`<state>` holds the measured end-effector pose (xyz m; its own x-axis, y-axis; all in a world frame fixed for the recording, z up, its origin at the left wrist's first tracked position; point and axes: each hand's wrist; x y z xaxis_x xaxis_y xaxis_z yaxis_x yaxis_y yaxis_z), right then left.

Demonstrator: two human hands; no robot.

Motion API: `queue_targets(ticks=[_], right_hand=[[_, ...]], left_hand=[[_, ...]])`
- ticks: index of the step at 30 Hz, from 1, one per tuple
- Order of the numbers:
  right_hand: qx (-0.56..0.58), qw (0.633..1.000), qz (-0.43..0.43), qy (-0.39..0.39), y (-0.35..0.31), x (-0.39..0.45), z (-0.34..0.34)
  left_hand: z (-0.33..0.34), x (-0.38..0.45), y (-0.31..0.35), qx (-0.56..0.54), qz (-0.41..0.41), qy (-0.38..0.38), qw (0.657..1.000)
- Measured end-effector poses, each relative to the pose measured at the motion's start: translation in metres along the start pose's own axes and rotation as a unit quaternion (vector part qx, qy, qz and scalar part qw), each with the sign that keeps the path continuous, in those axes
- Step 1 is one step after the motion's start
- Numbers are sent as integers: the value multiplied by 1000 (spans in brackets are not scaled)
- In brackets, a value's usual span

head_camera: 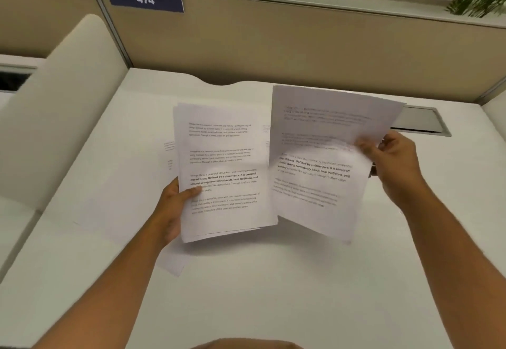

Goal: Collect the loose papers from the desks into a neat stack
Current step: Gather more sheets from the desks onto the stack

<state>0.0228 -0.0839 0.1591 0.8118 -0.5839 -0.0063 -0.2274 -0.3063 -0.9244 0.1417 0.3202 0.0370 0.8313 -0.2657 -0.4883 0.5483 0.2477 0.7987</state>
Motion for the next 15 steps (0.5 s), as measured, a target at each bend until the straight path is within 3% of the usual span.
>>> queue_targets(ticks=[4,8,15], right_hand=[[4,998,-59,-11,-29,16,-8],[36,997,-61,-10,-54,36,-26],[30,984,-4,-177,-80,30,45]], left_hand=[[-2,-9,1,-8,12,24,1000],[-13,-16,5,-10,19,52,998],[-12,-28,2,0,20,33,999]])
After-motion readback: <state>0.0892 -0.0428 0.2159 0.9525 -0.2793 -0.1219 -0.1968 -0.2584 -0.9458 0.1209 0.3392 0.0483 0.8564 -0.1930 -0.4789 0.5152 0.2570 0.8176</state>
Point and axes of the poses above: each hand's wrist, its own x-axis towards the middle knuckle, its own z-axis out of the palm, y = z × x, and after that the axes turned 8 degrees about -x, right-handed
